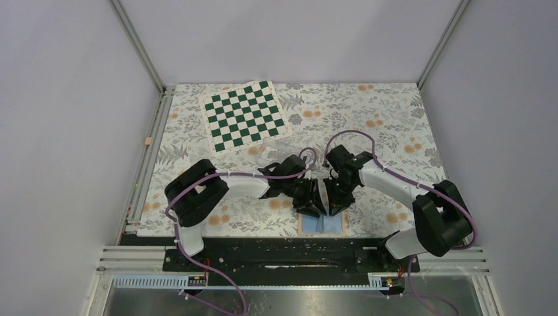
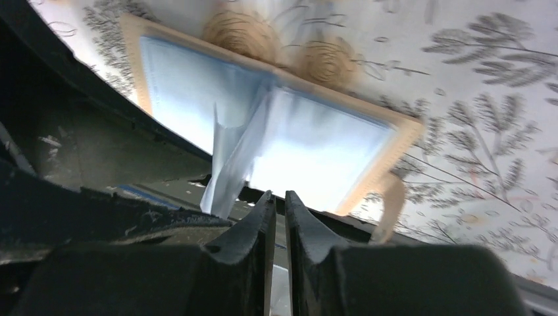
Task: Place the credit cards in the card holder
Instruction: Turn over the card slot in the card holder.
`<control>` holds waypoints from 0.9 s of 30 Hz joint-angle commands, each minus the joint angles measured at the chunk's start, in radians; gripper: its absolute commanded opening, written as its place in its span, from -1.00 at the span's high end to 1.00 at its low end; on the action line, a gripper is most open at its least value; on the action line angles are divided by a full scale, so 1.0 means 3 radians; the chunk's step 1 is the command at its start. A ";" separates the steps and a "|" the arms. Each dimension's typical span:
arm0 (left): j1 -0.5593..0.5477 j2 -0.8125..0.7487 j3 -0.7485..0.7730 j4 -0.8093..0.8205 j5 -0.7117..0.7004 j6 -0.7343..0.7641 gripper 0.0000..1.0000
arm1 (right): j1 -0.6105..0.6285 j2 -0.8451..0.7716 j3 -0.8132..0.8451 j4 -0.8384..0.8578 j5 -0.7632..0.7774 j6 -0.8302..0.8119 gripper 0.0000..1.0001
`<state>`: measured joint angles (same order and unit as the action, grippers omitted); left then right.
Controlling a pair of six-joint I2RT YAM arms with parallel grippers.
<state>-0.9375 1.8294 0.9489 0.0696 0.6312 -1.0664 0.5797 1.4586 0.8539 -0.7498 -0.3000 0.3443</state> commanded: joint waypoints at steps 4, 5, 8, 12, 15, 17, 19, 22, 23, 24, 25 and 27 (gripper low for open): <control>-0.0117 0.0265 0.0378 0.0117 0.0160 -0.0033 0.21 | -0.0285 -0.0290 0.0070 -0.0287 0.0474 -0.0001 0.68; -0.0132 0.0302 0.0404 0.0134 0.0154 -0.0052 0.20 | -0.0332 -0.0320 0.0068 -0.0290 0.0488 -0.0007 0.69; -0.0169 0.0430 0.0492 0.0196 0.0175 -0.0119 0.13 | -0.0456 -0.0420 0.0059 -0.0302 0.0508 -0.0031 0.70; -0.0204 0.0524 0.0563 0.0371 0.0238 -0.0183 -0.05 | -0.0557 -0.0504 0.0048 -0.0295 0.0469 -0.0060 0.70; -0.0209 0.0465 0.0487 0.0752 0.0274 -0.0315 -0.22 | -0.0577 -0.0519 0.0060 -0.0295 0.0418 -0.0069 0.70; -0.0204 0.0401 0.0417 0.1007 0.0298 -0.0392 -0.27 | -0.0577 -0.0512 0.0083 -0.0293 0.0372 -0.0076 0.70; -0.0201 0.0287 0.0325 0.1288 0.0301 -0.0452 -0.30 | -0.0577 -0.0516 0.0107 -0.0278 0.0319 -0.0094 0.70; -0.0157 0.0109 0.0165 0.1617 0.0277 -0.0485 -0.32 | -0.0577 -0.0503 0.0155 -0.0254 0.0236 -0.0099 0.67; -0.0127 0.0011 0.0088 0.1652 0.0226 -0.0457 -0.32 | -0.0577 -0.0482 0.0180 -0.0247 0.0207 -0.0099 0.66; -0.0082 -0.0084 0.0026 0.1650 0.0186 -0.0406 -0.33 | -0.0577 -0.0465 0.0211 -0.0245 0.0172 -0.0099 0.64; -0.0022 -0.0185 -0.0046 0.1604 0.0145 -0.0345 -0.34 | -0.0577 -0.0436 0.0252 -0.0236 0.0128 -0.0093 0.63; 0.0172 -0.0404 -0.0164 0.1410 0.0059 -0.0171 -0.36 | -0.0577 -0.0376 0.0323 -0.0205 0.0051 -0.0076 0.61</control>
<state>-0.9684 1.8526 0.9482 0.4286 0.6899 -1.1831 0.4114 1.3258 0.8776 -0.8135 -0.2249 0.3290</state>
